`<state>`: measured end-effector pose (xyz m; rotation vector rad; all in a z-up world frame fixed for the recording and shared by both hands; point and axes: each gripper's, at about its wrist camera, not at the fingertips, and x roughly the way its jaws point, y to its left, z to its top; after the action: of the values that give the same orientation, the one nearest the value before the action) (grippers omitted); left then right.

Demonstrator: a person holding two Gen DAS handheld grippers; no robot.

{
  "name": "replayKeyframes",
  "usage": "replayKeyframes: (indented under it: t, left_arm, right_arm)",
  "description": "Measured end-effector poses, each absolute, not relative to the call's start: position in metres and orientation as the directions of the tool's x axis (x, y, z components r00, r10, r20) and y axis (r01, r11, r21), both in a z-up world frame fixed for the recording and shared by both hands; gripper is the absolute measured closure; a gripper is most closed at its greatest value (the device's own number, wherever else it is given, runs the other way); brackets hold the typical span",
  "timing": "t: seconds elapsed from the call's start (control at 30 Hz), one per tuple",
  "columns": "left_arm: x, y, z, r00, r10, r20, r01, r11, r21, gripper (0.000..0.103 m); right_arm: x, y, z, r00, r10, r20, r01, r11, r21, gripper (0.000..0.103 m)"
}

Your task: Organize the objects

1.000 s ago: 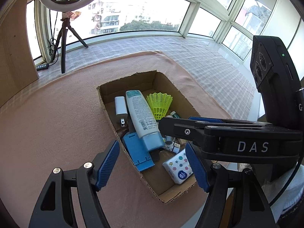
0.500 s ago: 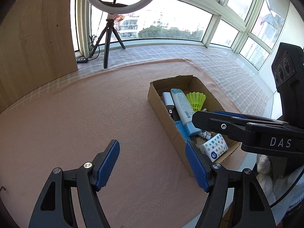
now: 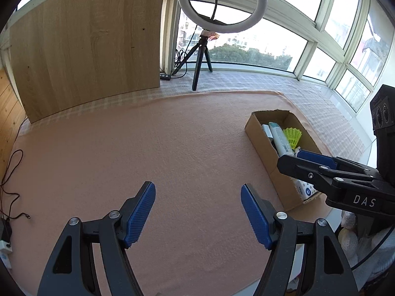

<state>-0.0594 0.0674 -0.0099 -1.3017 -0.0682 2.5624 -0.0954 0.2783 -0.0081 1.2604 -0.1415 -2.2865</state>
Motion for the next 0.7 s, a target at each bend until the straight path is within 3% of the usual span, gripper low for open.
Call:
replayKeyframes:
  t: [0.7]
  left_arm:
    - [-0.011,-0.066,-0.032,-0.580,0.091,-0.810,0.031,-0.990,-0.134,0.028]
  right_arm:
    - [-0.030,0.183,-0.015,-0.489,-0.423,-0.763,0.499,-0.853,0.154,0.039]
